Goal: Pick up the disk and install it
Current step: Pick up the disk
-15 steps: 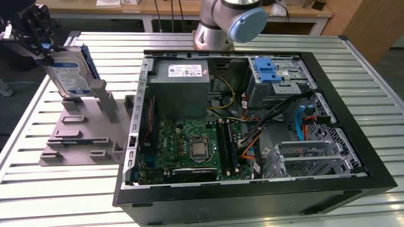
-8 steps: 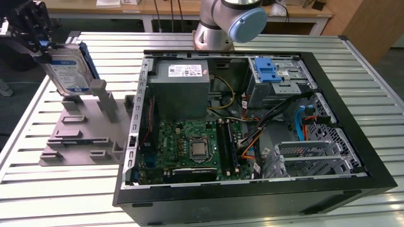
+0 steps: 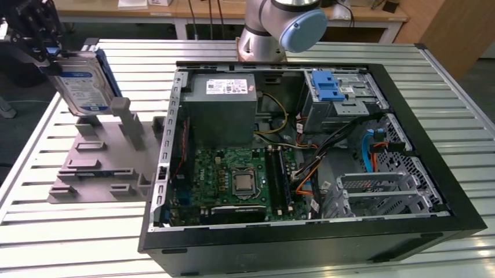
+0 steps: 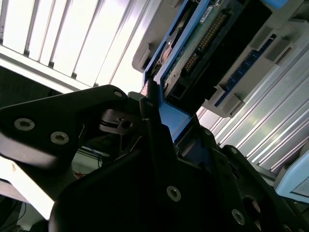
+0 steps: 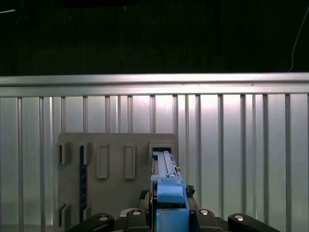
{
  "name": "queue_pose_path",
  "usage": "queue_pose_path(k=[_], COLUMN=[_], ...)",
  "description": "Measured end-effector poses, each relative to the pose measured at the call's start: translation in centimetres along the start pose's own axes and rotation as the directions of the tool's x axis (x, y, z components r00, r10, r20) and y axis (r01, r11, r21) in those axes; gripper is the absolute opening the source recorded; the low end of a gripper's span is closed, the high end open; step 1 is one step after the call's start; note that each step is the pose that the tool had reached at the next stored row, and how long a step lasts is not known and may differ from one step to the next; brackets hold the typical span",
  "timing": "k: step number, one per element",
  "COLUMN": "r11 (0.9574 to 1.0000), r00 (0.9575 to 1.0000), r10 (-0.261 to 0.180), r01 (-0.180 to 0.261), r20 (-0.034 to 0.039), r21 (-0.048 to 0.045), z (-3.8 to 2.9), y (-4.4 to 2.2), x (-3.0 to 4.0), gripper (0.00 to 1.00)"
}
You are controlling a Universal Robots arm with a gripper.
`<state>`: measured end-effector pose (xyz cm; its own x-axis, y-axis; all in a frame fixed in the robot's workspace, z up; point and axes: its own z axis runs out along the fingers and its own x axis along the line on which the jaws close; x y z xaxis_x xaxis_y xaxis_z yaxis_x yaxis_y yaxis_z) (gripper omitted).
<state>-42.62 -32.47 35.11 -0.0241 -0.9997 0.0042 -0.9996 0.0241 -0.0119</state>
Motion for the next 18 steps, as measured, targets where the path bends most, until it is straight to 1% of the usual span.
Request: queue_pose_path(k=[18], r11=[1.0], r00=[1.0], r10=[0.0], r01=[0.0], r20=[0.0004], r21=[0.0026], z=[-1.39], y=[0.11], x=[0.0], gripper=[0.36])
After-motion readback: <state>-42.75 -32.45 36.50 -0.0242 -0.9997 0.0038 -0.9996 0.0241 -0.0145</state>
